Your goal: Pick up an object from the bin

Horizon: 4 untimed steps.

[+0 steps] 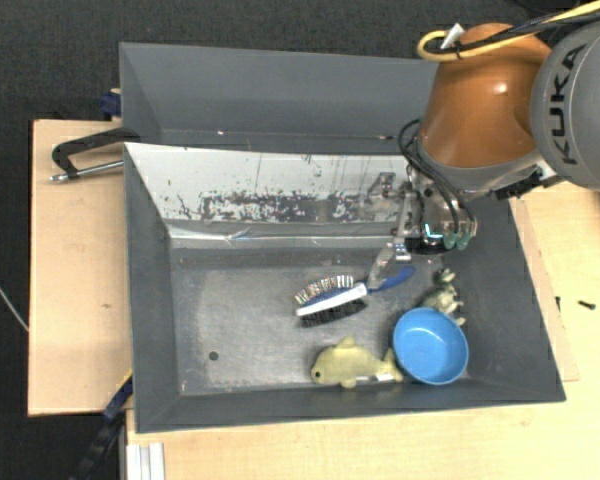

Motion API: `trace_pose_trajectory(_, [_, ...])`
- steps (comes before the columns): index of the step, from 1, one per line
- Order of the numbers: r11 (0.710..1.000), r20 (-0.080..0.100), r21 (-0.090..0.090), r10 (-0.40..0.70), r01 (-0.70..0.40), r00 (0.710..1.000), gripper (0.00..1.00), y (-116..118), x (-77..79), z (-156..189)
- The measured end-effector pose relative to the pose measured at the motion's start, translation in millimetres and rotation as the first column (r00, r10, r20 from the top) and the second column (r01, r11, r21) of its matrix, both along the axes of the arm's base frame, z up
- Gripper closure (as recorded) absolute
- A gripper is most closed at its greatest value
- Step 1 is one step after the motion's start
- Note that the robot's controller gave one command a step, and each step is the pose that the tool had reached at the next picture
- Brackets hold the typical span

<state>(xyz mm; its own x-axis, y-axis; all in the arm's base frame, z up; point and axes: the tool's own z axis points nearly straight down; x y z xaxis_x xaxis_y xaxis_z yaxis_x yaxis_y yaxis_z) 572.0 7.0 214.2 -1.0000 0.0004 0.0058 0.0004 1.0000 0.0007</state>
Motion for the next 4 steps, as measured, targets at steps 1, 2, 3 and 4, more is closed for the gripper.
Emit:
trace_pose_trajectory(1, [0.997, 0.014, -0.001, 0.073, -0.073, 0.997, 0.00, -35, -10.8, -131])
trace_pose_trajectory(2, [0.993, -0.004, -0.001, 0.119, -0.119, 0.993, 0.00, -23, 20.2, -141])
trace_pose_trajectory(3, [0.993, 0.002, -0.001, 0.118, -0.118, 0.993, 1.00, -23, 22.3, -137])
trace_pose_trajectory(4, [0.990, 0.019, -0.003, 0.139, -0.139, 0.990, 1.00, -21, 12.3, -6])
